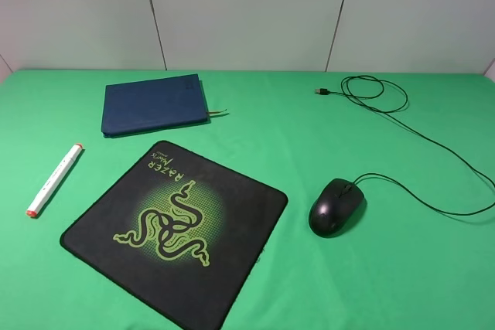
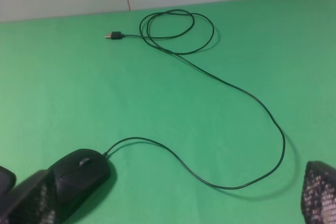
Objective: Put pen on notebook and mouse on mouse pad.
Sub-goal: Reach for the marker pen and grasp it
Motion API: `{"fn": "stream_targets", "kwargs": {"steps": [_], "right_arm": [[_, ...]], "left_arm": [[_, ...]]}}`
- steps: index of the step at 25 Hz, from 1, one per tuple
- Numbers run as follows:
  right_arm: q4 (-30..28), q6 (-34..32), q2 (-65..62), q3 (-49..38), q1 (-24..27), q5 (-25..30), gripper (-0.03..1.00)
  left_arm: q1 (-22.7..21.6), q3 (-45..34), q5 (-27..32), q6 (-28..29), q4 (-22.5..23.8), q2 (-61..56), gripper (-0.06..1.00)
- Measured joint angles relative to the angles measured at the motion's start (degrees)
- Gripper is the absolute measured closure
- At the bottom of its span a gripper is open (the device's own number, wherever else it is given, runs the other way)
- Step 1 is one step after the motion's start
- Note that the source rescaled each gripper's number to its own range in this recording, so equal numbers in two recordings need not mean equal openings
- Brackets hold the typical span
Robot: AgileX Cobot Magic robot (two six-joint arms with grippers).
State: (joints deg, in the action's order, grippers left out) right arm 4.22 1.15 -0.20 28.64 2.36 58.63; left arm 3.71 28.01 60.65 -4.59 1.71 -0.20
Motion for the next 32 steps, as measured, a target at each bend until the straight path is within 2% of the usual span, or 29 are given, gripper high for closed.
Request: {"fn": "stream_targets", "kwargs": {"steps": [22,26,32], "right_arm": [[0.0,0.0,0.0,0.0,0.0,0.0,-0.03],[0.0,0.0,0.0,0.0,0.0,0.0,-0.03],[0.0,0.0,0.0,0.0,0.0,0.0,-0.03]], "left_arm": [[0.0,0.0,0.0,0.0,0.52,0.0,-0.05],[0.0,0.12,-0.07,1.82,1.11,0.09,-0.05],[0.0,4.59,-0.25,5.04,2.16,10.16,-0.05]]}}
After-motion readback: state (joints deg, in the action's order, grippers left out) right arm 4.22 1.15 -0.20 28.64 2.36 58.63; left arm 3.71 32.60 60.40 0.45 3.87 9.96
